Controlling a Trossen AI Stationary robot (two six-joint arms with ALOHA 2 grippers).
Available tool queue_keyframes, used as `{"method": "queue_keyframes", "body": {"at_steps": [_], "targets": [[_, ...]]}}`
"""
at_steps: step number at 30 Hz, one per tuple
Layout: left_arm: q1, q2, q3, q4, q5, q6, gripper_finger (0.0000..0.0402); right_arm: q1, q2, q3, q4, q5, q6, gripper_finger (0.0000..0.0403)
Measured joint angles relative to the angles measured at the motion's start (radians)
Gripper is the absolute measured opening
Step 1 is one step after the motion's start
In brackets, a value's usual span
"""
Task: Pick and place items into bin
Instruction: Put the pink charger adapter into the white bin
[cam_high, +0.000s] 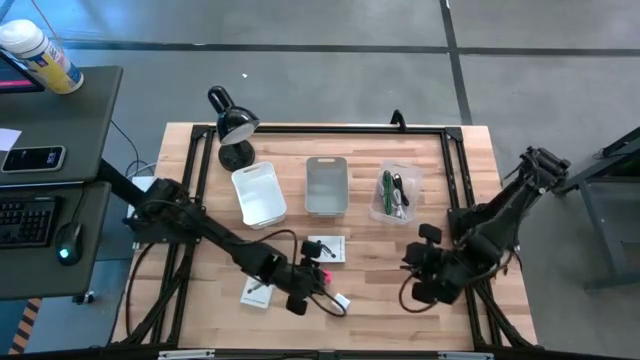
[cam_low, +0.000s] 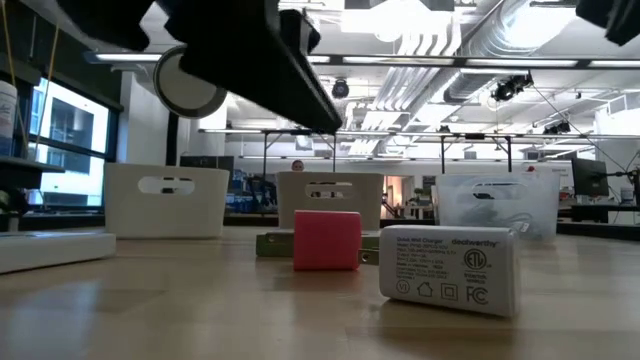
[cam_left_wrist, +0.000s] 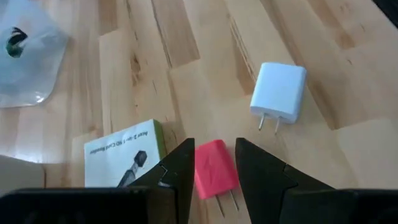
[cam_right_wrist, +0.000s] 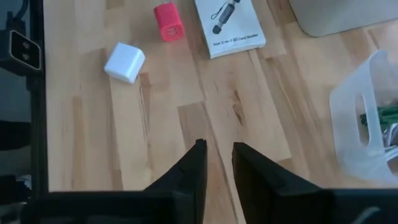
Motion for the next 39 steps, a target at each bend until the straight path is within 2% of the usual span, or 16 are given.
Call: {"method": "queue_keyframes", "body": {"at_steps": [5,13,18,29,39], "targets": [[0.014,0.020,0.001,-0.016,0.058,-0.004,0.0104,0.046,0.008,0.000,-0.027,0.019,0.077,0.0095],[0.019,0.032,0.004,-0.002,0.070,-0.009,0.0105,0.054,0.046,0.000,-0.008,0.026,0.109,0.0135],[0.020,0.032,0.003,-0.010,0.053,-0.009,0.0136,0.053,0.078,-0.001,0.013,0.027,0.108,0.0148],[0.047,0.075,-0.001,0.006,0.095,-0.054,0.0230,0.053,0.122,-0.001,0.058,0.025,0.109,0.0143],[0.057,0.114,0.003,0.021,0.114,-0.103,0.0243,0.053,0.123,-0.001,0.063,0.043,0.112,0.0140]]}}
